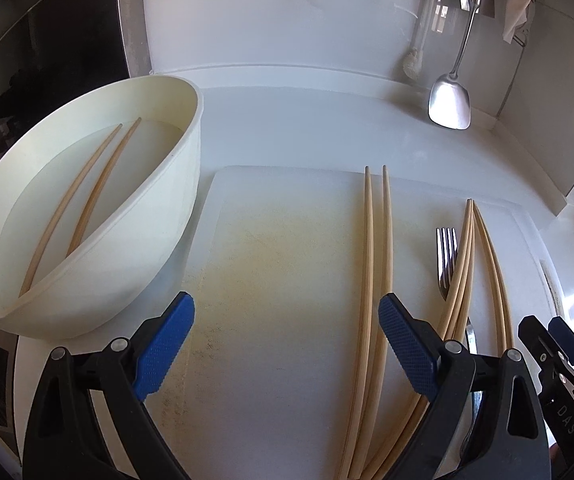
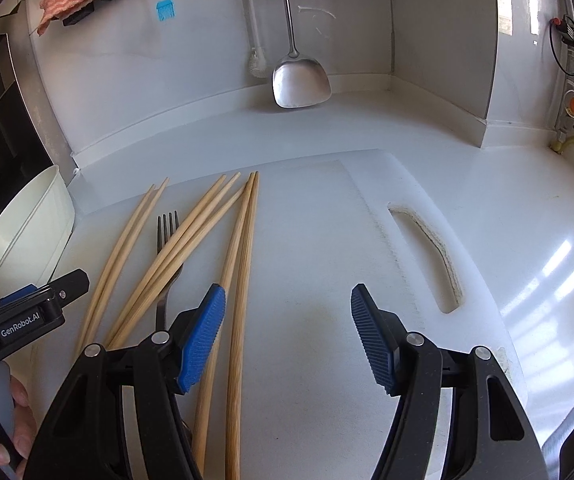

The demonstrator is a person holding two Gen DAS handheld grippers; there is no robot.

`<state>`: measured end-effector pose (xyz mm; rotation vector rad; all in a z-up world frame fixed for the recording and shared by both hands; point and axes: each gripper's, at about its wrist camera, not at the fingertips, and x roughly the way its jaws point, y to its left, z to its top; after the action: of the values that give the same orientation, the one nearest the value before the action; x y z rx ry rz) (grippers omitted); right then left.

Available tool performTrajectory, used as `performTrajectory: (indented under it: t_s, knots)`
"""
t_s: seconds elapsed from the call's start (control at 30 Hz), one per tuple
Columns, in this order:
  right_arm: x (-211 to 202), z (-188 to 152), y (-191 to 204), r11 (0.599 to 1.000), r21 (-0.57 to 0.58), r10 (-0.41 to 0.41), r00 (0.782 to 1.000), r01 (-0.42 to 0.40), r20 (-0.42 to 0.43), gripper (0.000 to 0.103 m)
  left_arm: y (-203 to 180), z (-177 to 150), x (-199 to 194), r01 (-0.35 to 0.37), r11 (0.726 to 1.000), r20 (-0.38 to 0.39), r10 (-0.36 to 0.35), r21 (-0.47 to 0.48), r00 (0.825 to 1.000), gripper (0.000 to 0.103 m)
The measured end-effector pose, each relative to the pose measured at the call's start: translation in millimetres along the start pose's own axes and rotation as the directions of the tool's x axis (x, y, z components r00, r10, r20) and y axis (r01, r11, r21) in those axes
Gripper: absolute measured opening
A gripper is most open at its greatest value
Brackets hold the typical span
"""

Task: Organize utensils
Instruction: 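Move both tools back from the bowl to the chopsticks on the board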

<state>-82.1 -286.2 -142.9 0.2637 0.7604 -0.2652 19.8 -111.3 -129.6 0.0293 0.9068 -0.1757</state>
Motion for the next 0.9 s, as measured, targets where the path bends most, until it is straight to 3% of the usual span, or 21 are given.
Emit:
performTrajectory:
  t_s: [0.9]
  knots:
    - [13, 1, 3, 0.999, -0.024, -0.039, 0.999, 0.039, -0.019, 0.063, -7, 2, 24, -0.018, 0.999, -0.027, 0.018, 0.028, 0.999, 0.093]
